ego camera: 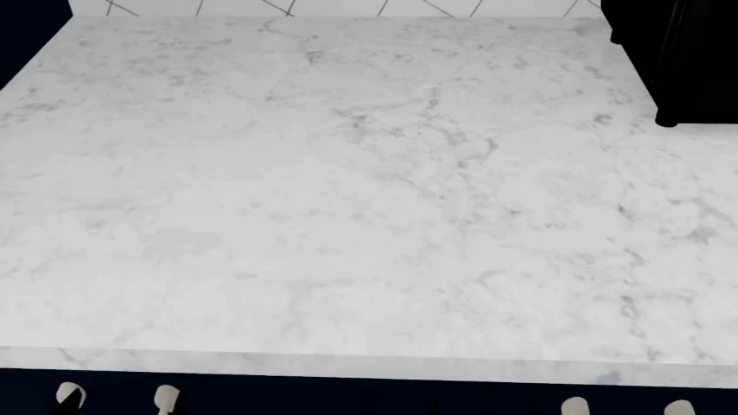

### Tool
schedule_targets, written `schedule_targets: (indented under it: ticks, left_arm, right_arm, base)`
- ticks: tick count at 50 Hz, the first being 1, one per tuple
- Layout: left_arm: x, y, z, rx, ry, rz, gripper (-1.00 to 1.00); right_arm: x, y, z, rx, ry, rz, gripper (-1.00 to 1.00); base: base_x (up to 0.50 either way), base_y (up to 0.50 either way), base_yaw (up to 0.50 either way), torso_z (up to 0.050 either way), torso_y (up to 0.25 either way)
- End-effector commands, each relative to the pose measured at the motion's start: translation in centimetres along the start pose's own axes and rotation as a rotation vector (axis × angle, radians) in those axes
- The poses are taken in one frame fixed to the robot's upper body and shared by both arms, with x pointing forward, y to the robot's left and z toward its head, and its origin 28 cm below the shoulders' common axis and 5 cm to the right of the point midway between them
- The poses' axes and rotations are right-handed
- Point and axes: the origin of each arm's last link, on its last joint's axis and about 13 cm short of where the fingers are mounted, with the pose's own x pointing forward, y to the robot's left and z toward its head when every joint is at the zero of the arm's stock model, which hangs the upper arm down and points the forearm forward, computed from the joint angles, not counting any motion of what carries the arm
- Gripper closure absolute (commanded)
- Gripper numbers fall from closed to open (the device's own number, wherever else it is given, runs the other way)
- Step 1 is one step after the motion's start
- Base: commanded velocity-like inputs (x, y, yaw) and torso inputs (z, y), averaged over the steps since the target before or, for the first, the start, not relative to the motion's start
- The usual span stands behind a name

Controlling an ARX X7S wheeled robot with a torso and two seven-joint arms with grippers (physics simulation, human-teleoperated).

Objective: Press the stop button on the microwave

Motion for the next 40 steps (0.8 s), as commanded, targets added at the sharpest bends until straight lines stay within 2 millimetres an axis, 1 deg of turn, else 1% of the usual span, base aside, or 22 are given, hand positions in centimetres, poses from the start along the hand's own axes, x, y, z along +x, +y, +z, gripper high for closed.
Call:
schedule_targets:
  ticks: [1,4,11,20,26,28,29,31,40]
  left_arm:
    - [0.05,0.0,-0.12,0.0,0.0,0.0,-1.0]
    - [0.07,0.09,0.33,0.017,-0.01,0.006,-1.0]
    - [0.23,0.04,0.51,0.039,-0.018,0.001,-1.0]
    - [0.32,-0.01,0.48,0.057,-0.015,0.009,-1.0]
    - [0.29,0.02,0.48,0.064,-0.018,0.019,-1.0]
    - [0.26,0.02,0.48,0.065,-0.024,0.014,-1.0]
    - [0.27,0.03,0.5,0.064,-0.025,0.015,-1.0]
    - [0.27,0.03,0.49,0.066,-0.025,0.018,-1.0]
    - [0.27,0.14,0.66,0.069,-0.021,0.025,-1.0]
  right_arm:
    - [0.03,0.06,-0.04,0.0,0.0,0.0,-1.0]
    - [0.24,0.18,0.16,-0.003,-0.002,0.003,-1.0]
    - [0.29,0.15,0.0,0.003,0.012,-0.005,-1.0]
    - [0.13,0.09,-0.35,-0.002,0.012,-0.011,-1.0]
    - [0.14,-0.09,-0.61,0.017,0.011,-0.026,-1.0]
    - [0.31,-0.1,-0.66,-0.005,0.024,-0.056,-1.0]
    - [0.23,0.0,-0.58,-0.05,0.01,-0.071,-1.0]
    - [0.19,-0.05,-0.61,-0.011,0.011,-0.051,-1.0]
    - [0.16,-0.05,-0.67,-0.028,0.002,-0.05,-1.0]
  base:
    - [0.0,0.0,0.0,0.0,0.0]
    - [0.0,0.0,0.0,0.0,0.0]
    - [0.0,0.0,0.0,0.0,0.0]
    - [-0.46,0.0,0.0,0.0,0.0]
    - [-0.05,0.0,0.0,0.0,0.0]
    - [0.0,0.0,0.0,0.0,0.0]
    - [0.0,0.5,0.0,0.0,0.0]
    - [0.0,0.5,0.0,0.0,0.0]
    - [0.0,0.5,0.0,0.0,0.0]
